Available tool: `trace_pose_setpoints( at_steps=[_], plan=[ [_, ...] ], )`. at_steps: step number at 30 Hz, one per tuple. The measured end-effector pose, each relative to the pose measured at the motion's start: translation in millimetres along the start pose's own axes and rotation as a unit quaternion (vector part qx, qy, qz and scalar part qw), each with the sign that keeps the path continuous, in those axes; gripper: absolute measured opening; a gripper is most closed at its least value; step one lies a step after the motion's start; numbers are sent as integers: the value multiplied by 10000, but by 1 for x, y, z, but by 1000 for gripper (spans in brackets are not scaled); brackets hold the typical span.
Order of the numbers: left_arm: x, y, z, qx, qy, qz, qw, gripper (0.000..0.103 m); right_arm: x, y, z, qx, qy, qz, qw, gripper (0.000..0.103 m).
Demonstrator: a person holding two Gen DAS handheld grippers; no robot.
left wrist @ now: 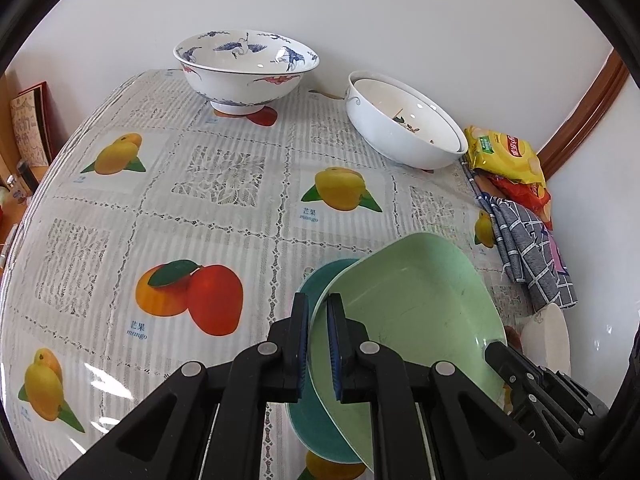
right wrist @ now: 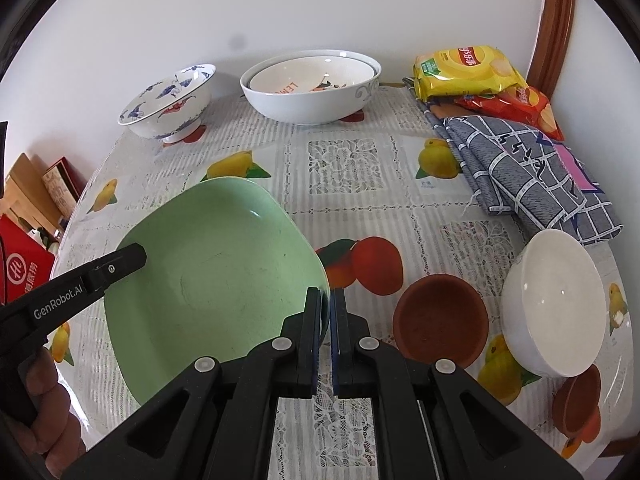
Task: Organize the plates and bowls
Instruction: 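Lower the light green plate onto the teal plate with both grippers, then open both grippers and pull them back from the green plate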
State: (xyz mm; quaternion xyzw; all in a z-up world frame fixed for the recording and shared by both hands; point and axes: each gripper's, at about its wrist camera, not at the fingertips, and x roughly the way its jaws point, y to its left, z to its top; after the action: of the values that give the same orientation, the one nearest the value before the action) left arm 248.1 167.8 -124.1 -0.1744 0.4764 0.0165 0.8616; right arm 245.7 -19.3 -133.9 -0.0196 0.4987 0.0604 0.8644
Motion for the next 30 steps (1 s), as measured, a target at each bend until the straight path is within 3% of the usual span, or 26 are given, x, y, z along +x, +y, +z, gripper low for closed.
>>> trace_pose_setpoints(
  at_steps=[30],
  plan=[
    [11,4,1,-38,91,221,9997,18,16,24,-24,-573,508,23,9971,12]
  ],
)
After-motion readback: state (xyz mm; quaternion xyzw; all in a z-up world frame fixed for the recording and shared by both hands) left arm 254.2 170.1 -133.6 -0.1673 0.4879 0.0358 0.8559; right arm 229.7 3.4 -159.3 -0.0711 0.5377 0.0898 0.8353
